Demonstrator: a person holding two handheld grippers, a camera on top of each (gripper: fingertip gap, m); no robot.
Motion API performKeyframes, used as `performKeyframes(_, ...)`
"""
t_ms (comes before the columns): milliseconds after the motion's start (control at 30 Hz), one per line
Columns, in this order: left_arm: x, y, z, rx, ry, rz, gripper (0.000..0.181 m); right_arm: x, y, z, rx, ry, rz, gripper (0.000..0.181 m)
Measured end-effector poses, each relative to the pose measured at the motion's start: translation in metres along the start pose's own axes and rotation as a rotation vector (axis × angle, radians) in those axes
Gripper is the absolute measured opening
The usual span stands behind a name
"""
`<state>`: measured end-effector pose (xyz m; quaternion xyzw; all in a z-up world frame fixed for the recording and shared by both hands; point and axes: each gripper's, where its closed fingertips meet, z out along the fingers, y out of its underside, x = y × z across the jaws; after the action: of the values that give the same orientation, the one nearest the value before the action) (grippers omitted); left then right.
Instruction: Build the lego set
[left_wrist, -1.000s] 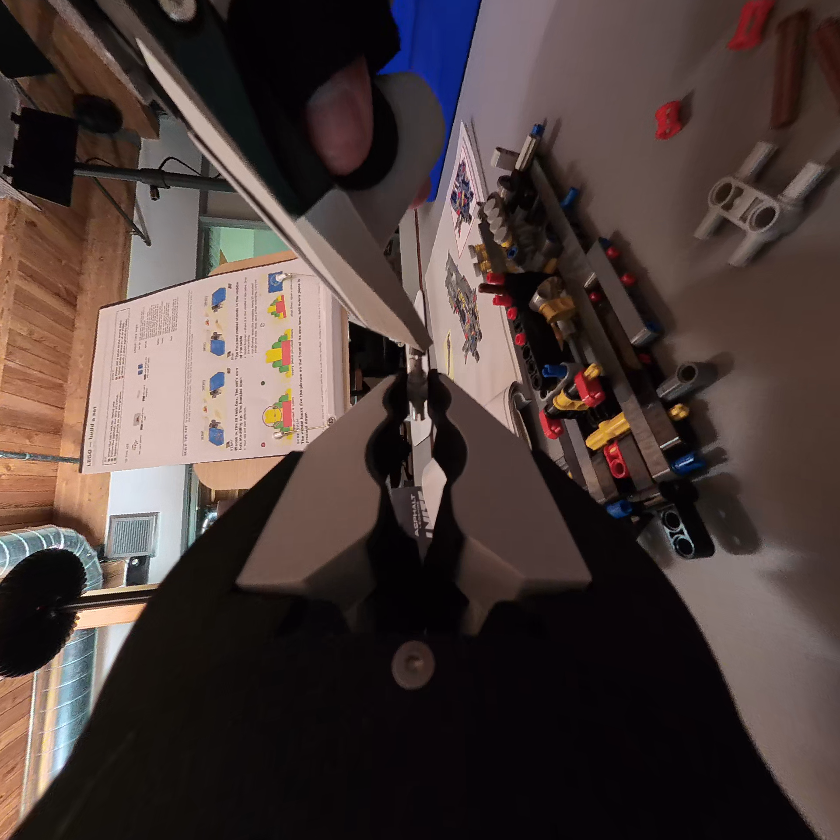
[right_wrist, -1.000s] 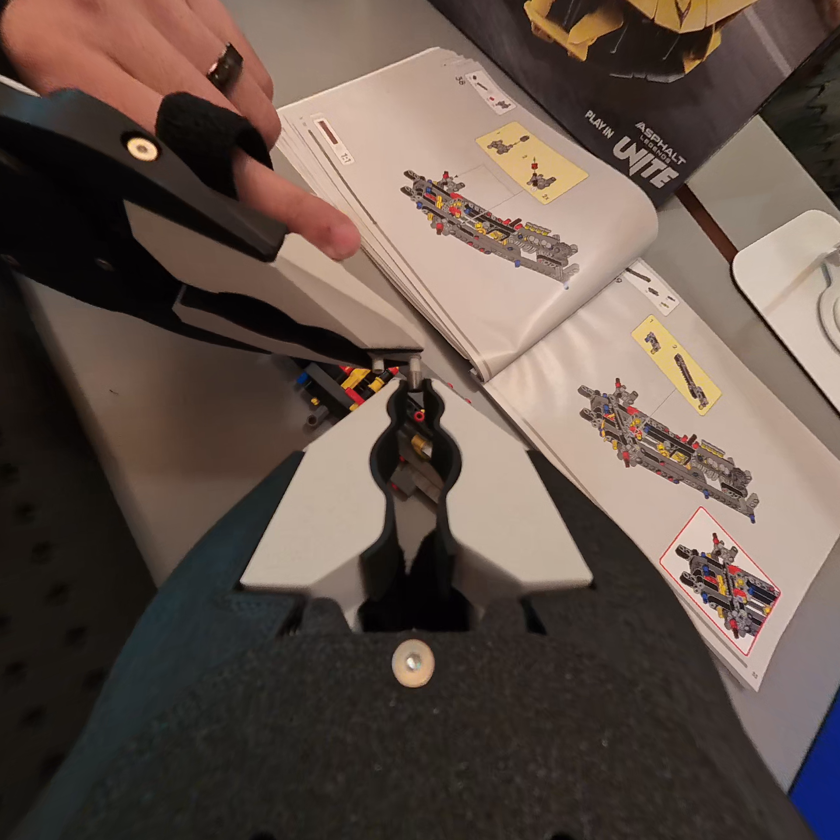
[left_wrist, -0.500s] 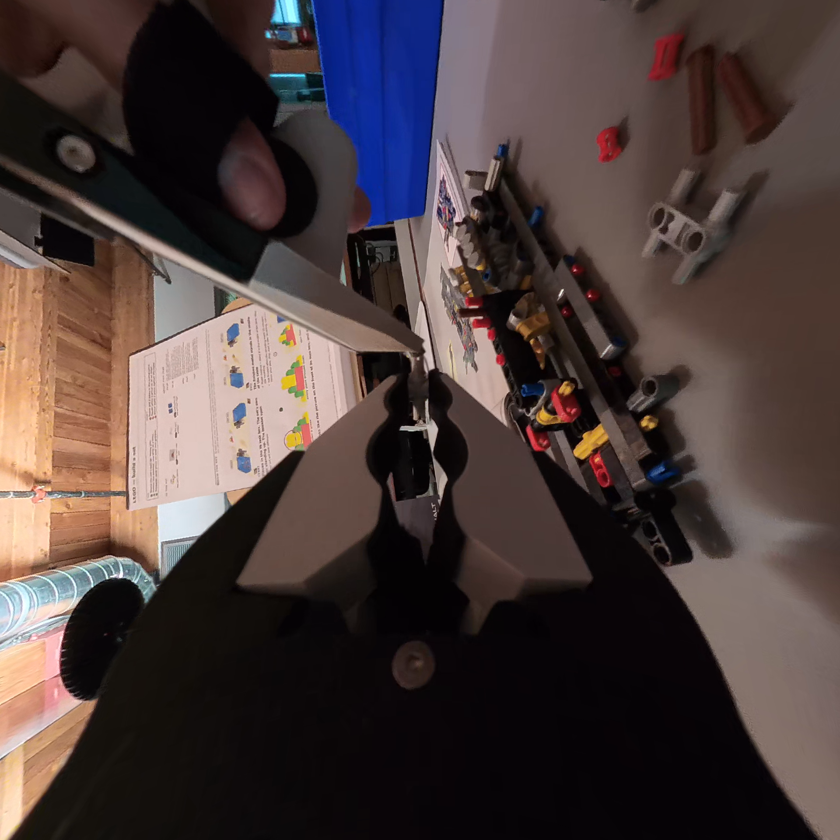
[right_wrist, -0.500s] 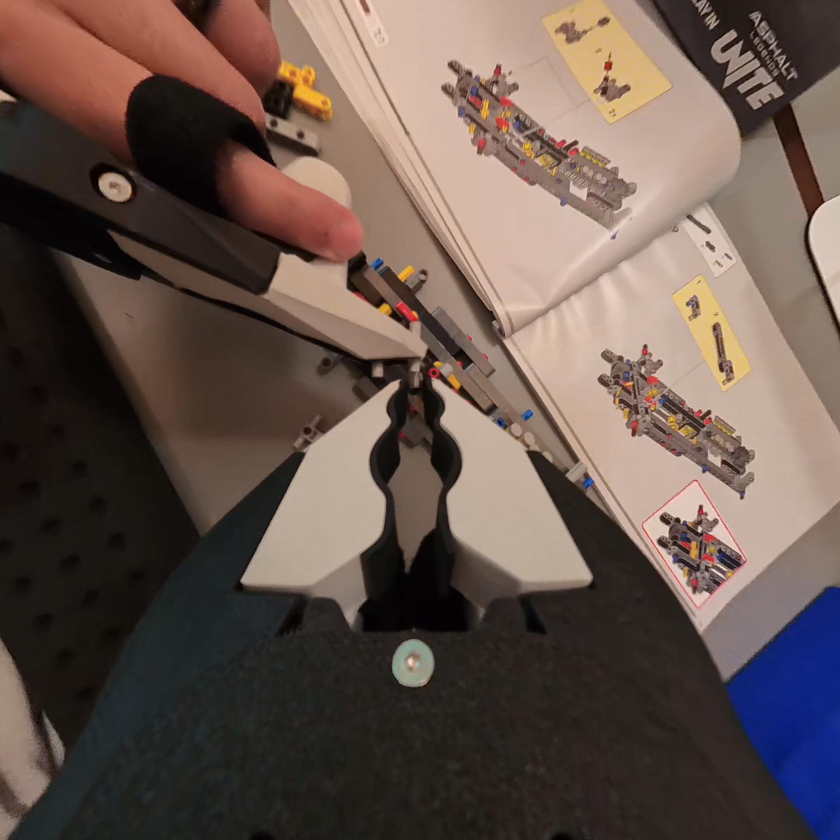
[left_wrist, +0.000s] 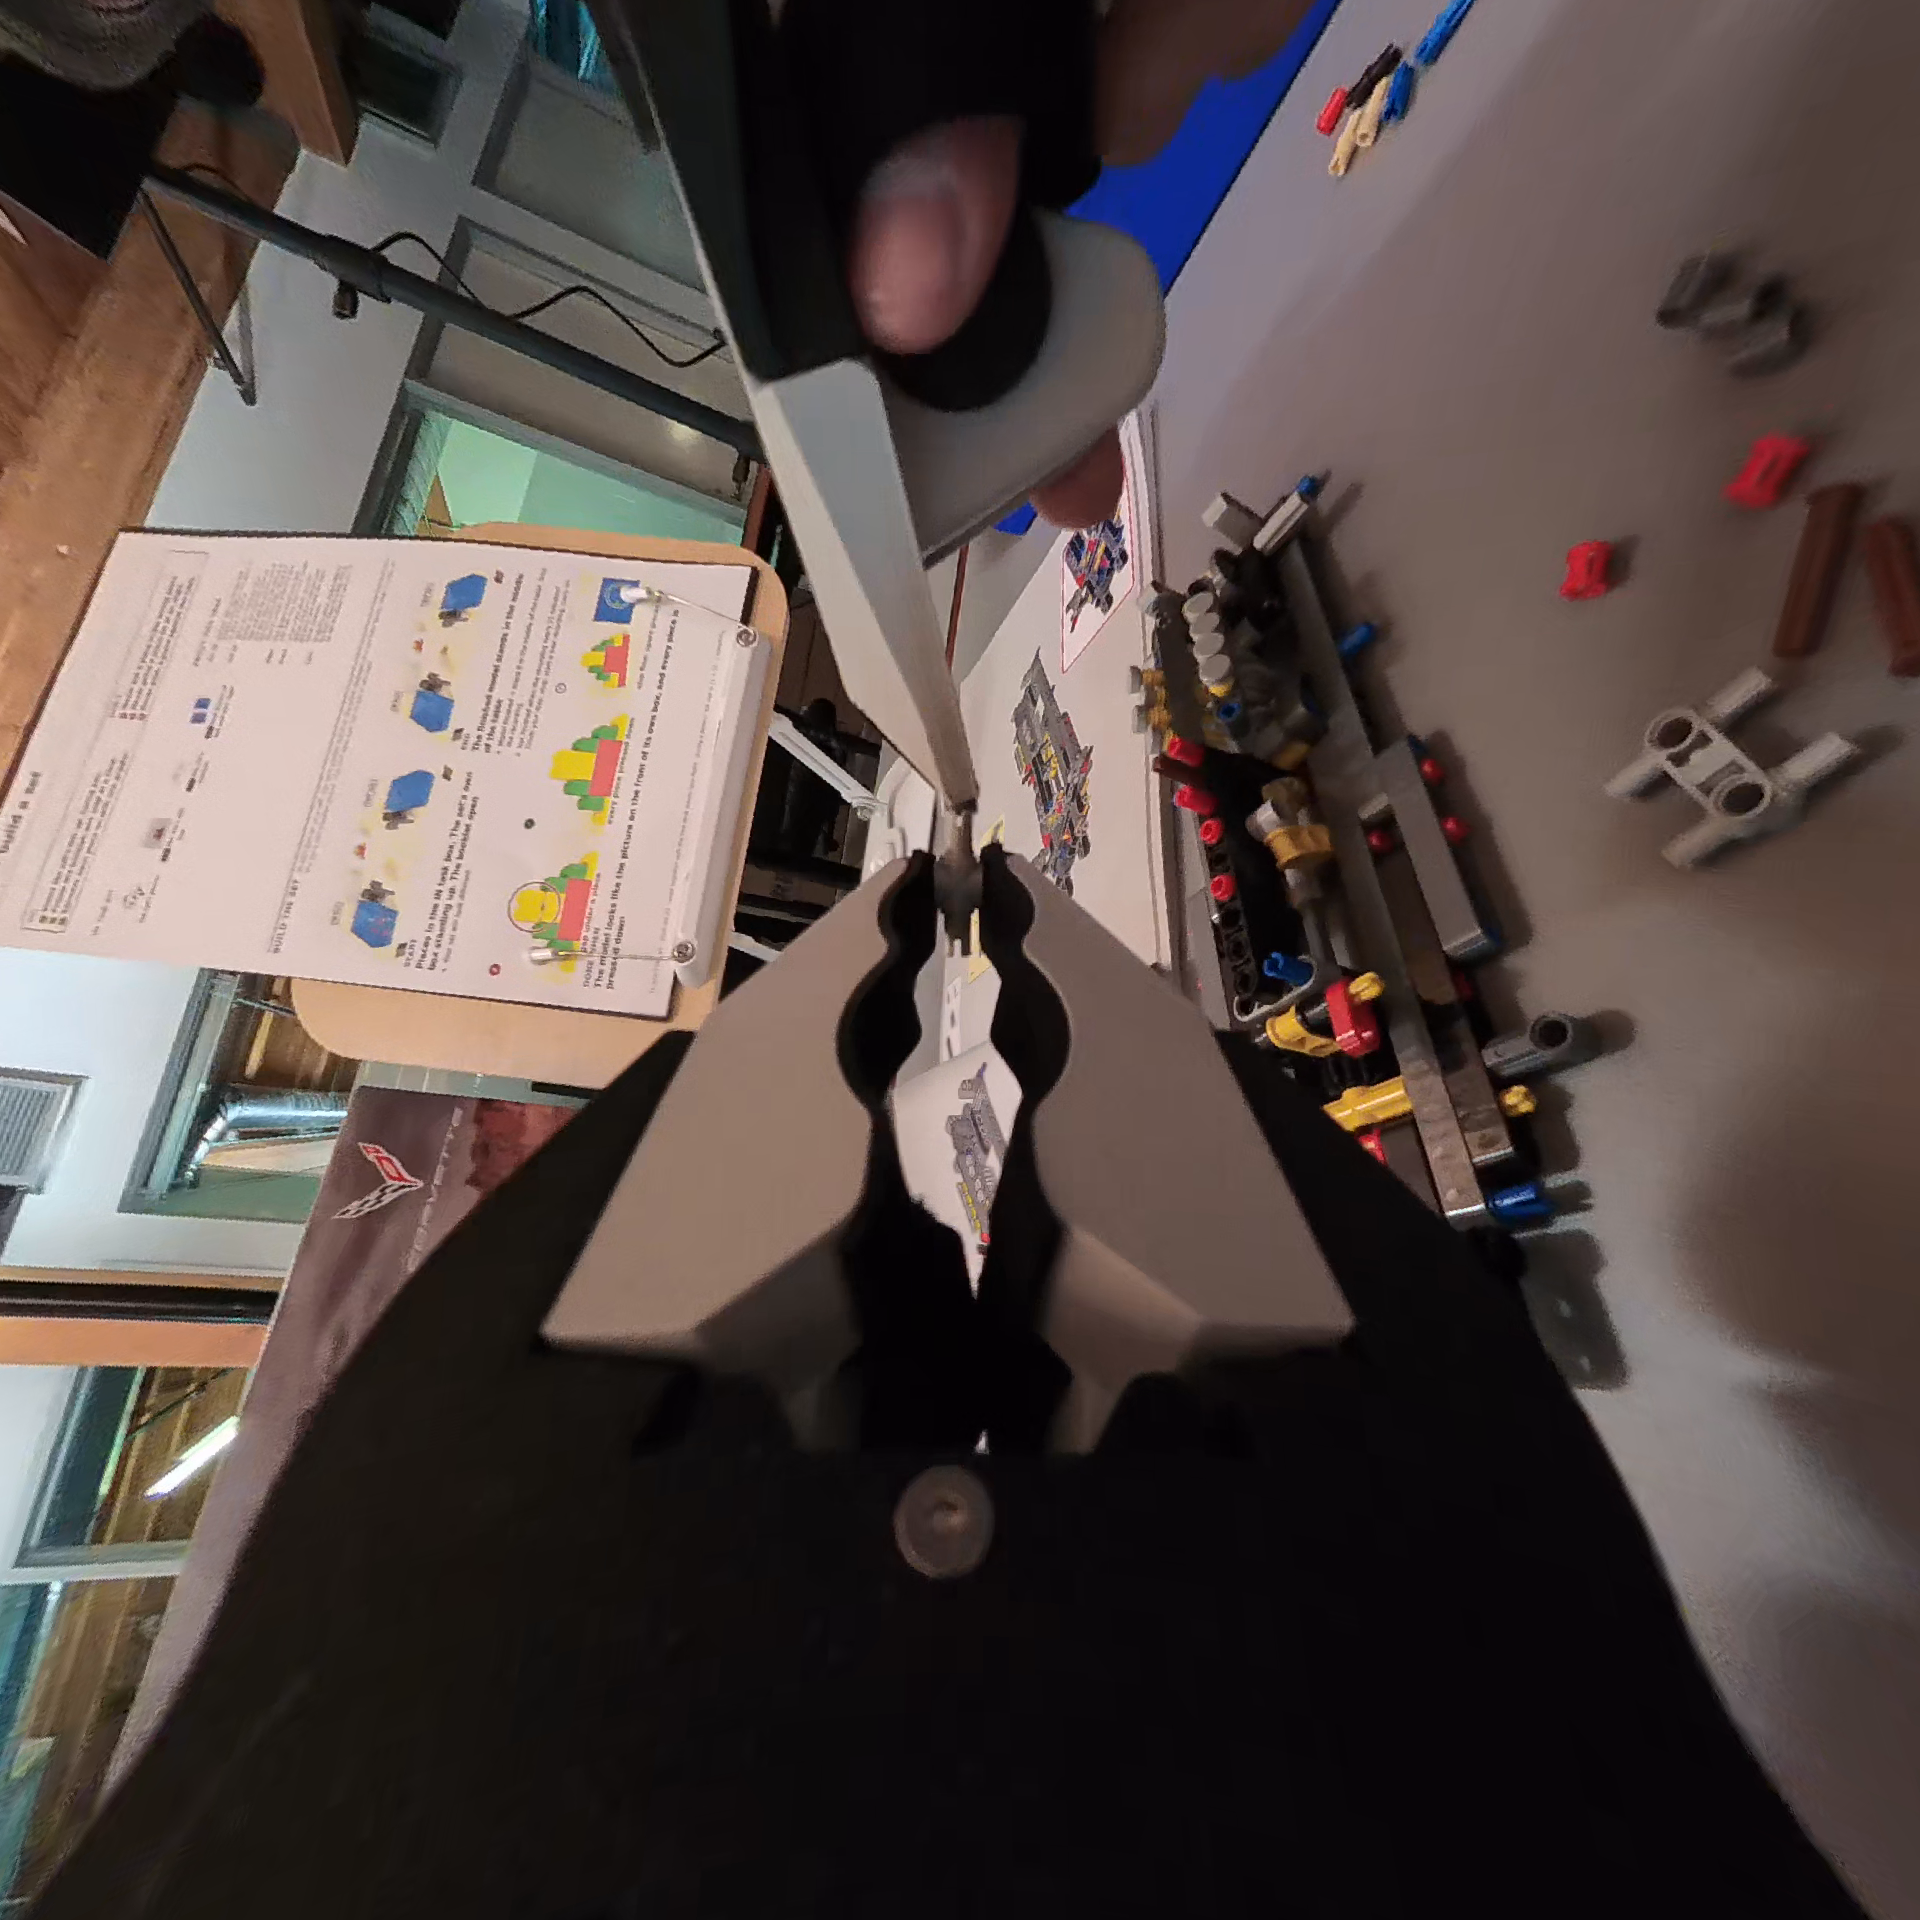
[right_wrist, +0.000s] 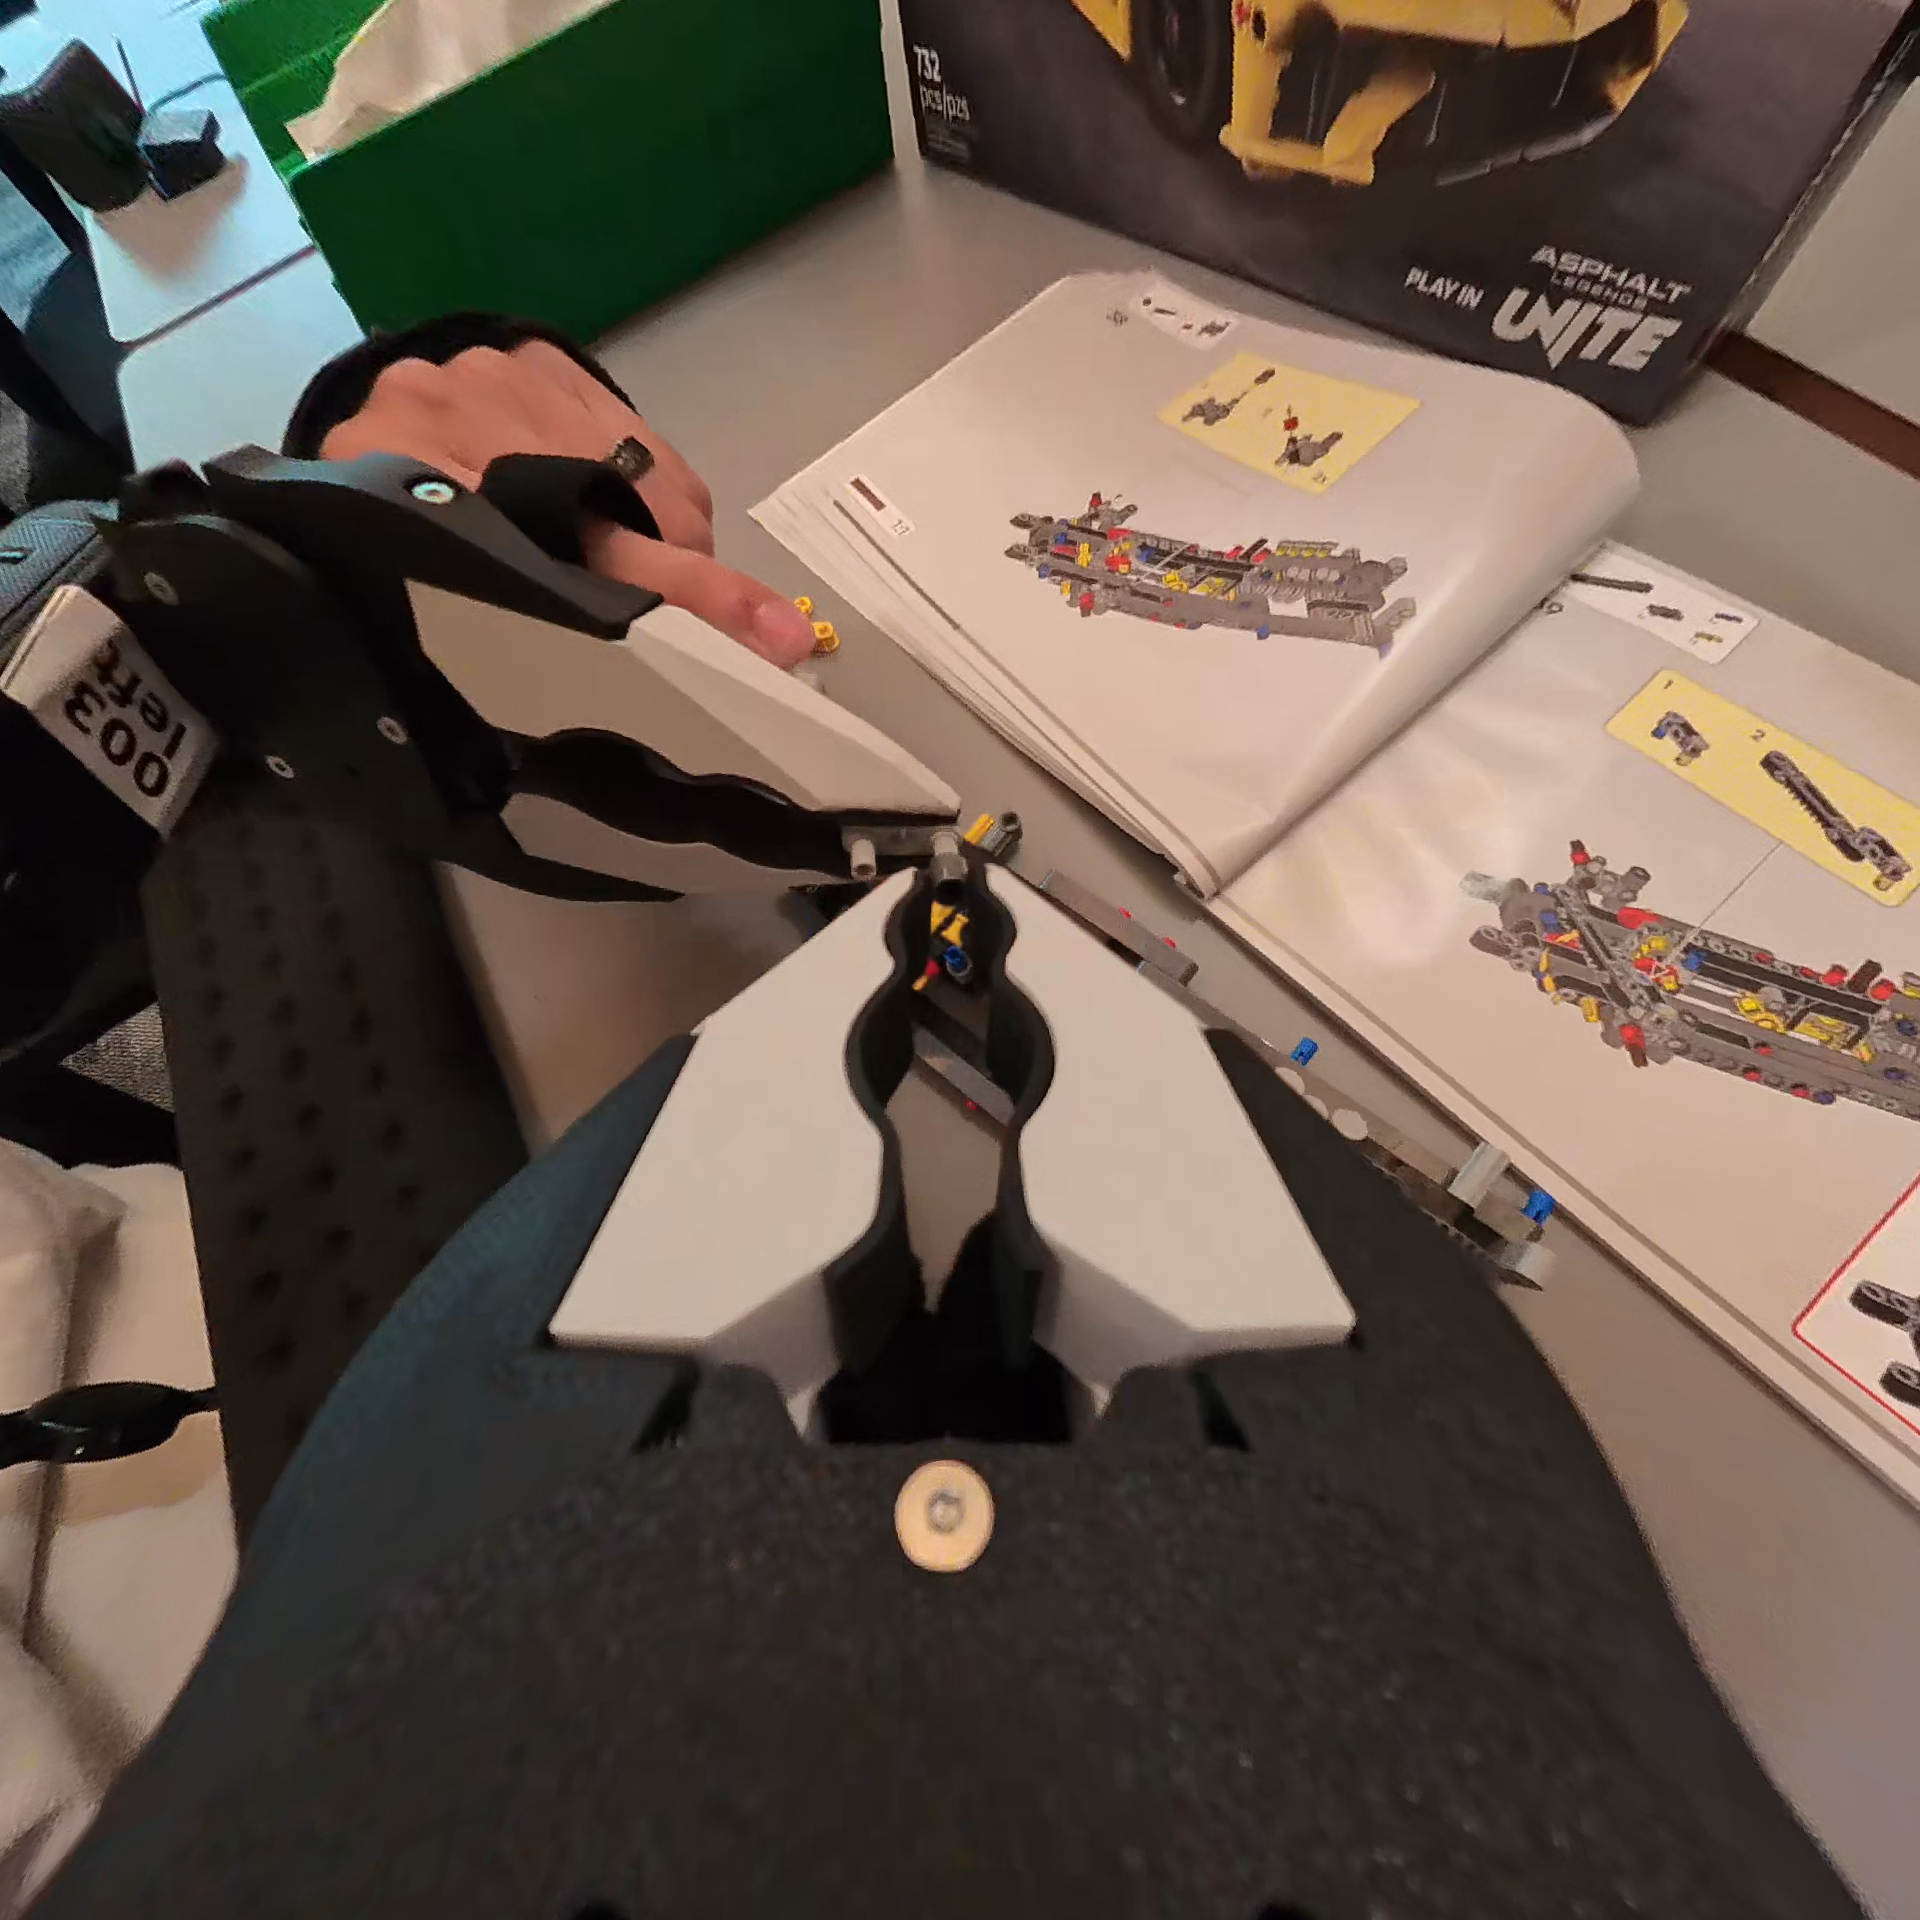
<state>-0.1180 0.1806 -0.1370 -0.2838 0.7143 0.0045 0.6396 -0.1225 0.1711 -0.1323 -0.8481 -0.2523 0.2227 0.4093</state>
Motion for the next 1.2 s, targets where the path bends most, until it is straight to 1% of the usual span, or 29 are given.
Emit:
performKeyframes(67,0.002,0.000,-0.001,-0.012,-0.006,0.058,0.007,0.000,0.003,0.001,-0.011,0.024,-0.020,0.005)
performKeyframes(133,0.004,0.001,0.000,-0.031,-0.012,0.082,0.007,0.001,0.005,0.002,-0.042,0.084,-0.085,0.005)
performKeyframes(200,0.002,0.001,0.000,-0.029,-0.002,0.015,0.007,0.002,0.002,0.001,-0.030,0.143,-0.139,0.005)
performKeyframes(267,0.000,0.000,-0.001,-0.016,0.000,-0.013,0.007,0.002,0.000,0.000,-0.002,0.175,-0.198,0.005)
performKeyframes(333,0.000,0.000,-0.002,-0.010,0.001,-0.025,0.007,0.001,-0.001,0.000,0.020,0.181,-0.220,0.004)
performKeyframes(400,-0.002,-0.002,-0.003,0.007,0.009,-0.074,0.007,0.000,-0.003,-0.002,0.067,0.177,-0.229,0.005)
performKeyframes(500,-0.004,-0.004,-0.005,0.046,0.040,-0.183,0.007,-0.001,-0.007,-0.004,0.155,0.142,-0.197,0.005)
performKeyframes(600,-0.007,-0.006,-0.007,0.085,0.067,-0.283,0.007,-0.003,-0.011,-0.007,0.248,0.067,-0.118,0.005)
performKeyframes(767,-0.010,-0.010,-0.010,0.143,0.109,-0.406,0.007,-0.007,-0.016,-0.012,0.389,-0.072,-0.009,0.005)
performKeyframes(833,-0.011,-0.010,-0.011,0.150,0.116,-0.419,0.007,-0.007,-0.015,-0.011,0.421,-0.103,0.021,0.005)
performKeyframes(1033,-0.008,-0.005,-0.012,0.109,0.099,-0.311,0.007,-0.006,-0.012,-0.005,0.357,-0.039,-0.076,0.005)
performKeyframes(1200,-0.003,-0.006,-0.013,0.094,0.107,-0.231,0.007,-0.008,-0.006,-0.004,0.251,-0.064,-0.134,0.005)
